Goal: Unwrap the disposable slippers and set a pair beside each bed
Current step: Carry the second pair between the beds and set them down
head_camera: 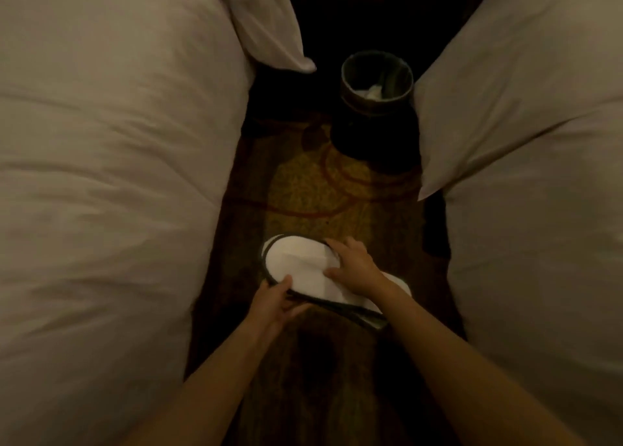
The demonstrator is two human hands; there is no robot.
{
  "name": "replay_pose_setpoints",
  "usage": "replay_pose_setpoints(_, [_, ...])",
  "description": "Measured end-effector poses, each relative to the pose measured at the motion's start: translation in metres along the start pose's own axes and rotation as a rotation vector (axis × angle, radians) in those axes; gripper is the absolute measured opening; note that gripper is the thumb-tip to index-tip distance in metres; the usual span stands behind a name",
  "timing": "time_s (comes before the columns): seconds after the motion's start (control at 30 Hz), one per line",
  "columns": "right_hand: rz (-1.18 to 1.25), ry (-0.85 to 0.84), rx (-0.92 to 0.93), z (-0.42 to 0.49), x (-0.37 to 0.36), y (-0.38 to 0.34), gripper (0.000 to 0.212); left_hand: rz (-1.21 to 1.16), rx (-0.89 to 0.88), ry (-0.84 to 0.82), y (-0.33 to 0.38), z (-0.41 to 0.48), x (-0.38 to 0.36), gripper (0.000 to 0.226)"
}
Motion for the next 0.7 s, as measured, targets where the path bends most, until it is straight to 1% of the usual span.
replay_pose_setpoints(0.13, [0.042,0.084,0.0,0.035,-0.074,0.059,0.064,0.045,-0.04,0.007,-0.035,0.086,-0.008,0.045])
replay_pose_setpoints(0.23, [0.127,0.105,-0.011,0.053,-0.115,0.092,0.064,0.075,-0.037,-0.009,-0.054,0.129,-0.013,0.045])
replay_pose_setpoints(0.37, [0.194,0.063,0.015,0.073,-0.146,0.114,0.064,0.098,-0.017,-0.026,-0.071,0.156,-0.009,0.047])
replay_pose_setpoints(0.47, [0.255,0.086,0.006,0.09,-0.149,0.122,0.061,0.084,0.026,0.005,-0.077,0.162,0.003,0.045])
replay_pose_setpoints(0.53, [0.224,0.102,-0.008,0.104,-0.151,0.125,0.058,0.111,0.055,0.036,-0.077,0.161,0.013,0.046])
replay_pose_setpoints(0.63, [0.1,0.087,-0.001,0.125,-0.164,0.128,0.055,0.161,0.097,0.058,-0.076,0.155,0.022,0.047])
replay_pose_setpoints(0.7, [0.016,0.091,0.019,0.136,-0.175,0.13,0.054,0.192,0.089,0.072,-0.074,0.153,0.023,0.046])
Point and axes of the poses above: each hand's wrist, its own z-axis towards the middle knuckle, its own x-axis out of the back of the hand, y = z × x, the point moved 9 cm from there along z, towards the middle knuckle, and after that the axes turned 14 degrees about y, right-handed, at the moved point
